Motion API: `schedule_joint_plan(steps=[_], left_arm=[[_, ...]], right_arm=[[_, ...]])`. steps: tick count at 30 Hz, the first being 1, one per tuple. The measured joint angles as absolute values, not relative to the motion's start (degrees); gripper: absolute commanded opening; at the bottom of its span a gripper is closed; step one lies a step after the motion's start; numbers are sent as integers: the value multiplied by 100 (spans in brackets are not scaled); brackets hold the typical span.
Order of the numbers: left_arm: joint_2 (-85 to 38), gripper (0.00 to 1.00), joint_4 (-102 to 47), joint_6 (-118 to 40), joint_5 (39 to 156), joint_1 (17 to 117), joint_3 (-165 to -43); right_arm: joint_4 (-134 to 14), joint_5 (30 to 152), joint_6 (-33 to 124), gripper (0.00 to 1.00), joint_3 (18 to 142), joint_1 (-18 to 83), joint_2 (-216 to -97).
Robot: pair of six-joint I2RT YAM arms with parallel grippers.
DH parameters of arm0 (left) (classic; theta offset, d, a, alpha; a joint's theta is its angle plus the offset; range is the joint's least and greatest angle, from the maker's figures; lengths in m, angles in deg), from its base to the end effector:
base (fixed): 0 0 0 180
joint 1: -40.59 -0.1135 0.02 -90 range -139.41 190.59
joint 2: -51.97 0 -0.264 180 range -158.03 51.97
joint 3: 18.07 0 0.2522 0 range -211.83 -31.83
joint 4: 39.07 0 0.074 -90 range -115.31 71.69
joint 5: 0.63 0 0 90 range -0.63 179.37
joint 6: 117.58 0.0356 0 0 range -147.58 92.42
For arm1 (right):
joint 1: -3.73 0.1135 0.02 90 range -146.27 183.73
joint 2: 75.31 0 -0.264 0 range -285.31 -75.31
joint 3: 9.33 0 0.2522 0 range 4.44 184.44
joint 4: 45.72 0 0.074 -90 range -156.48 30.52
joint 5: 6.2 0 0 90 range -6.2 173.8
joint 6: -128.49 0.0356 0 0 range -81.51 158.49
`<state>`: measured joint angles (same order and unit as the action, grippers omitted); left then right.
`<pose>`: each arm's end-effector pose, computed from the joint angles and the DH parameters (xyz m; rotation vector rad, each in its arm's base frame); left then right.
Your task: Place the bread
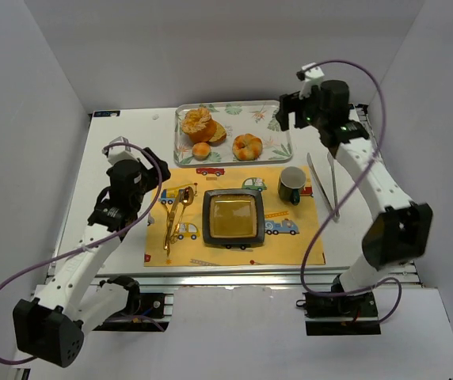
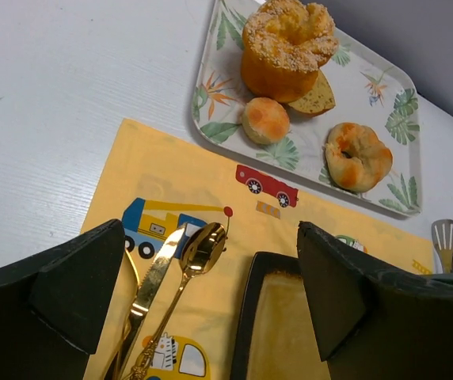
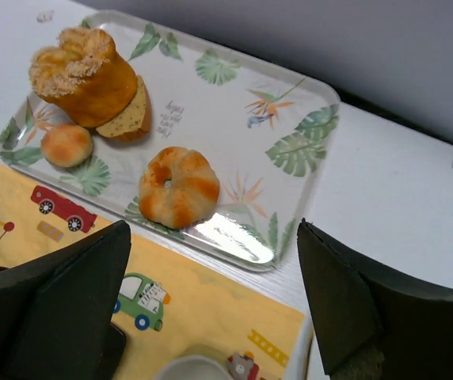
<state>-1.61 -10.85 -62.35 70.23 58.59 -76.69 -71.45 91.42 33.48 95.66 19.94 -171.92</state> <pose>0.2066 -0.0549 0.3057 -0.4989 1.8975 -0.2771 0.3868 0.1174 0.3799 -0.4359 1.8277 0.2590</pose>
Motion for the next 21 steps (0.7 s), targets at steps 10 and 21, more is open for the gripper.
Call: schedule_joint_plan(steps=[10,21], left_arm=[[-745,4,-1800,-6149,7620,5793,-7686],[-1180,96,-2276,-6197,8302,5614,-7630]], right_arm=[[-7919,11481,2076,32,7354,-310,-15809],[-7652,10213,2025,90,5760,-509,-15759]])
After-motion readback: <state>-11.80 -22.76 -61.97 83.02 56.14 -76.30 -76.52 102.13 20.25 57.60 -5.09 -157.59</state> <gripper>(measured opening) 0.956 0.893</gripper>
